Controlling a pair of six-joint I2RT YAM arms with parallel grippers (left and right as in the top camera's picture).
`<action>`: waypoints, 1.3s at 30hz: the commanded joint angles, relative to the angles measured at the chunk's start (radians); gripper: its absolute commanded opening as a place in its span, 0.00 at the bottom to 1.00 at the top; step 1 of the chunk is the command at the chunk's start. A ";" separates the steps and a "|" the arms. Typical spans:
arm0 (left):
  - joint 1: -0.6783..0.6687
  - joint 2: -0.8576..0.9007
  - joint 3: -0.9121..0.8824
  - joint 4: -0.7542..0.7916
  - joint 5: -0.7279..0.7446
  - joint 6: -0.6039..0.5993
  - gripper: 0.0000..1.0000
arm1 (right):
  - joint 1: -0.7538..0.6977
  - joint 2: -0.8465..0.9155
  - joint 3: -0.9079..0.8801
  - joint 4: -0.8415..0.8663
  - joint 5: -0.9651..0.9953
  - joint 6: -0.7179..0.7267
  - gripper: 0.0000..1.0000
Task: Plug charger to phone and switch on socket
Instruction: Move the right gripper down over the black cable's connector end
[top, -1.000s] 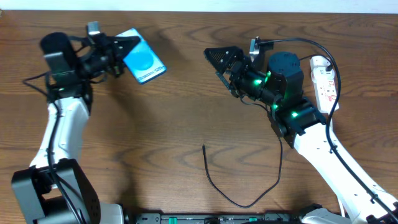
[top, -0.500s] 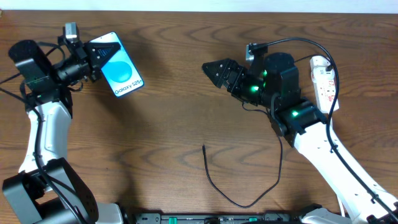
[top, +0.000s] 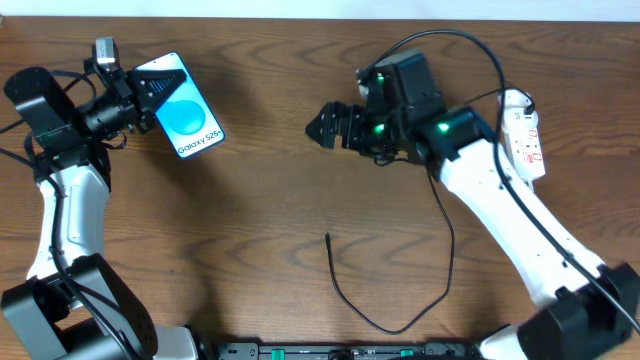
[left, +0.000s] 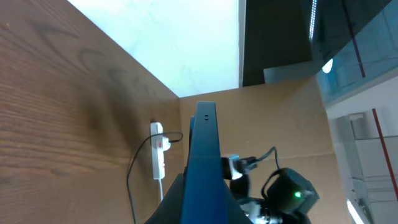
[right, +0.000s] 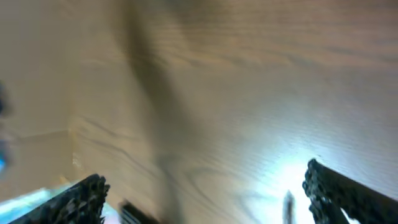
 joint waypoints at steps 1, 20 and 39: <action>0.006 -0.020 0.007 0.006 0.031 0.014 0.07 | 0.029 0.064 0.064 -0.098 0.078 -0.112 0.99; 0.006 -0.020 0.007 0.006 0.030 0.014 0.07 | 0.296 0.246 0.064 -0.219 0.335 -0.061 0.99; 0.006 -0.020 0.007 0.006 0.030 0.014 0.07 | 0.362 0.278 -0.017 -0.274 0.476 0.237 0.99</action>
